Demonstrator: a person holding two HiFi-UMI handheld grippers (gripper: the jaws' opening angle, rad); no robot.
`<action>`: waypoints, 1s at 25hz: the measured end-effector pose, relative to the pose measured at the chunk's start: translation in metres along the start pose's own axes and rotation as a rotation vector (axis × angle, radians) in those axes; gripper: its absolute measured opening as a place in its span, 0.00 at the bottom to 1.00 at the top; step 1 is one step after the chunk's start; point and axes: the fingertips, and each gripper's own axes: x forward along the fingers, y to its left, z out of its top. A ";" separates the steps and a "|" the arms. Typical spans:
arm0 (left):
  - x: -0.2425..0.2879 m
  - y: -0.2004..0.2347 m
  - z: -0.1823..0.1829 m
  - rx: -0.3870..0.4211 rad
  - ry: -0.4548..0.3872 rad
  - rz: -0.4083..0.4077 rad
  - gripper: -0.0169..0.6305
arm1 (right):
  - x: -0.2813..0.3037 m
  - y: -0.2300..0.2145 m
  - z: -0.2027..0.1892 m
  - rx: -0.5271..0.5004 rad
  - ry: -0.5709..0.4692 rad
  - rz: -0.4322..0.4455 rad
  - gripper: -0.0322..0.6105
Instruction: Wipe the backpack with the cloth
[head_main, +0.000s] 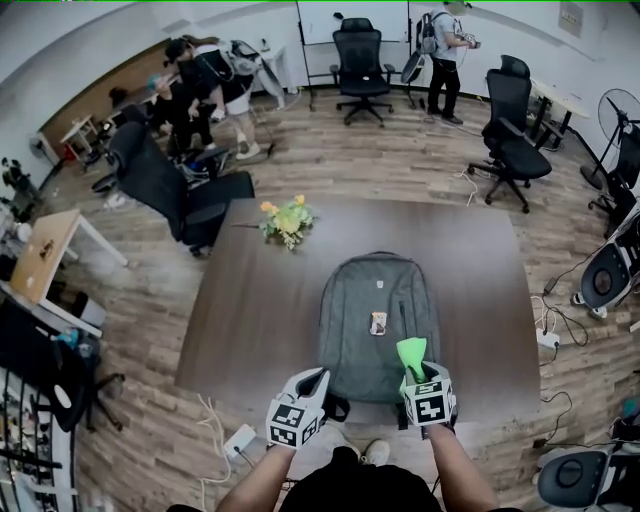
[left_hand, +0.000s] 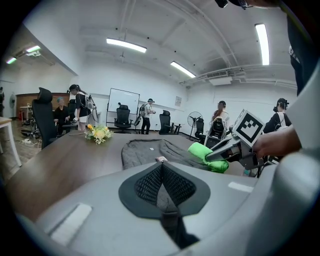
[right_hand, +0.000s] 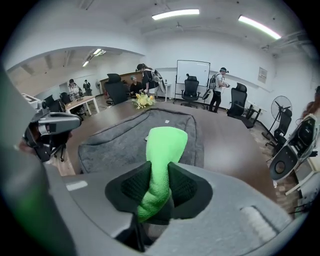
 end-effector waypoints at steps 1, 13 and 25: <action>0.001 -0.002 0.000 0.000 0.001 -0.002 0.06 | -0.002 -0.004 -0.001 0.006 0.000 -0.004 0.22; 0.001 -0.009 -0.001 0.004 0.003 -0.006 0.06 | -0.011 -0.035 -0.021 0.060 0.000 -0.056 0.22; -0.002 -0.002 0.033 0.009 -0.072 0.006 0.06 | -0.043 -0.008 0.049 0.040 -0.276 0.024 0.21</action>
